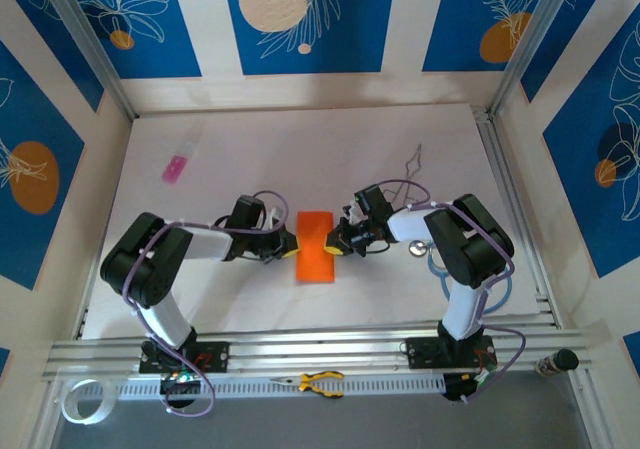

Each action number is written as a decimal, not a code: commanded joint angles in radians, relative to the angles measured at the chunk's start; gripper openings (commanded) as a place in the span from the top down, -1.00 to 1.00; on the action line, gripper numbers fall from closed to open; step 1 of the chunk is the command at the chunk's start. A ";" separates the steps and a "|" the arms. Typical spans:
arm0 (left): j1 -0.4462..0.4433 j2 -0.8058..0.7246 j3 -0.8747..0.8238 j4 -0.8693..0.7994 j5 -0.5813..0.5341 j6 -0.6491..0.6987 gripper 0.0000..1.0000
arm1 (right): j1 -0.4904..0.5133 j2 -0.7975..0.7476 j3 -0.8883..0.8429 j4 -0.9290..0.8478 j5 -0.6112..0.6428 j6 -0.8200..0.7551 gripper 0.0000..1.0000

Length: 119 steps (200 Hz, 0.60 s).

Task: Fold a paper plane with a square sheet of paper (pick it up from the middle)
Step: Third fold the triangle at the center of the table.

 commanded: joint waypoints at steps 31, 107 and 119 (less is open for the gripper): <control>-0.003 -0.092 -0.042 -0.007 -0.052 -0.024 1.00 | 0.020 -0.044 -0.009 -0.009 0.015 -0.050 0.66; -0.003 -0.205 -0.098 0.023 -0.151 -0.125 1.00 | 0.132 -0.351 0.034 -0.208 0.319 -0.265 0.12; -0.004 -0.220 -0.104 0.023 -0.163 -0.131 1.00 | 0.170 -0.383 0.027 -0.209 0.402 -0.313 0.13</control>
